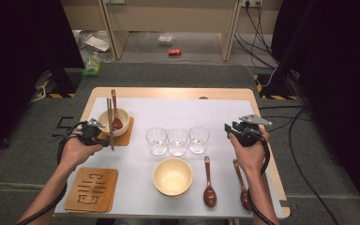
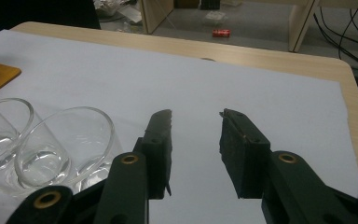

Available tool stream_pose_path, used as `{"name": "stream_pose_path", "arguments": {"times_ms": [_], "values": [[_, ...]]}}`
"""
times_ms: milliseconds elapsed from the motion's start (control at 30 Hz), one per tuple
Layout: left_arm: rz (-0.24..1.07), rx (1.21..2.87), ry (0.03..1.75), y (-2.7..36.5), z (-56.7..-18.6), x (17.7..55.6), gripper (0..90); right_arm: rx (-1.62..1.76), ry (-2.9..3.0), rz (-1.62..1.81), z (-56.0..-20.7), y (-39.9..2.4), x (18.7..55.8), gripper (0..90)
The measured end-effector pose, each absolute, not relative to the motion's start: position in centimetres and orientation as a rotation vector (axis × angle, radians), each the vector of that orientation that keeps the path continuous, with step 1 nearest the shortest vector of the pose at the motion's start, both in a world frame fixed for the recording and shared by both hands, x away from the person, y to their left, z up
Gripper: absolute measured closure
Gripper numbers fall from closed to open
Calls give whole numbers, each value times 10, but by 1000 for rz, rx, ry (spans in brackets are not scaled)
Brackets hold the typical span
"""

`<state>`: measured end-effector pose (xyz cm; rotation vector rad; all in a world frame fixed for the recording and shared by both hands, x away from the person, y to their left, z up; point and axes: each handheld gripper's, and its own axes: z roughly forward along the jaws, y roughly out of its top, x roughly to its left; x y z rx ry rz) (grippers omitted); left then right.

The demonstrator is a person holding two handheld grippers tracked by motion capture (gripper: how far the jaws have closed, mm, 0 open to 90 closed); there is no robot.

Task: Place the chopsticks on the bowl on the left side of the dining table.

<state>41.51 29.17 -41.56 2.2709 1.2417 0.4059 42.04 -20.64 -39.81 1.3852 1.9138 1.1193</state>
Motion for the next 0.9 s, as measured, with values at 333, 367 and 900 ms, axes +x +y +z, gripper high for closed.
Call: {"name": "stream_pose_path", "arguments": {"times_ms": [333,367,900], "values": [[397,2278,1192,265,-413,426,894,1382,1909,1121,-397,-208,418,635],[398,2278,1191,263,-413,427,894,1383,1908,1119,-397,-209,418,635],[377,2269,1165,238,-413,447,899,1387,1906,1117,-397,-214,417,635]]}}
